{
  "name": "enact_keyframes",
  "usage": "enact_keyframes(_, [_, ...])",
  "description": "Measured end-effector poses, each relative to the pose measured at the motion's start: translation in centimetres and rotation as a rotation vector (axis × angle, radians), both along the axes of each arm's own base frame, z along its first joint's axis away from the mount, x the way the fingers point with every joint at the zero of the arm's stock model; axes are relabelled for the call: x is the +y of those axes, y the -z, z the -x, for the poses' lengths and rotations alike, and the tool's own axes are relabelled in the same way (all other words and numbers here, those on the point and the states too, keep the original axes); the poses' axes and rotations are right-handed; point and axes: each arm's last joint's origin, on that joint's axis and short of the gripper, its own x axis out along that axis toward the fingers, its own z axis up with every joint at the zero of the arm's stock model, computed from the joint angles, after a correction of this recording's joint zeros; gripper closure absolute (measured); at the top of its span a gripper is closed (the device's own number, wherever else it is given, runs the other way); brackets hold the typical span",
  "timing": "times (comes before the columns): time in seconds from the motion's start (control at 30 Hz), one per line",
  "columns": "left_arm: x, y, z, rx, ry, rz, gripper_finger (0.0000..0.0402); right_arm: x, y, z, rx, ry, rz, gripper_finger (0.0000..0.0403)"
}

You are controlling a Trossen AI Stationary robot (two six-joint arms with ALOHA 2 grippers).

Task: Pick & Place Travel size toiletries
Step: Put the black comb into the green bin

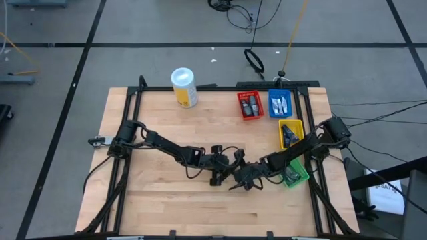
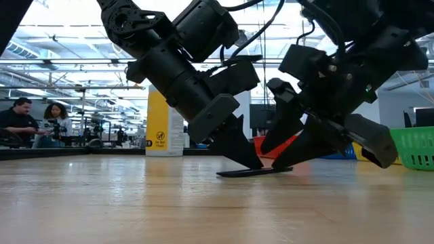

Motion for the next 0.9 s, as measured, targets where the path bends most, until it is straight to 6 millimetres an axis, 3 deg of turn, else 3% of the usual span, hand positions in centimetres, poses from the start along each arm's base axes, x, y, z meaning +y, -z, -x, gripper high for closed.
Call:
enact_keyframes(0.2, [0.0, 0.0, 0.0, 0.000, 0.002, 0.001, 0.0399, -1.0, -0.1, -0.3, -0.010, 0.046, 0.024, 0.0265])
enact_keyframes(0.5, [0.1, -1.7, 0.4, -0.006, -0.015, -0.011, 0.0399, -0.6, -0.7, 0.0, -0.021, 0.068, -0.043, 0.0257])
enact_keyframes(0.73, [0.2, -2.5, 0.6, -0.005, -0.039, -0.011, 0.0396, -0.5, -2.6, 1.9, 0.036, 0.155, -0.124, 0.0230])
enact_keyframes(0.9, [0.2, -2.4, 0.4, -0.018, -0.032, 0.005, 0.0395, -0.7, -2.0, 3.1, 0.143, 0.258, -0.174, 0.0228])
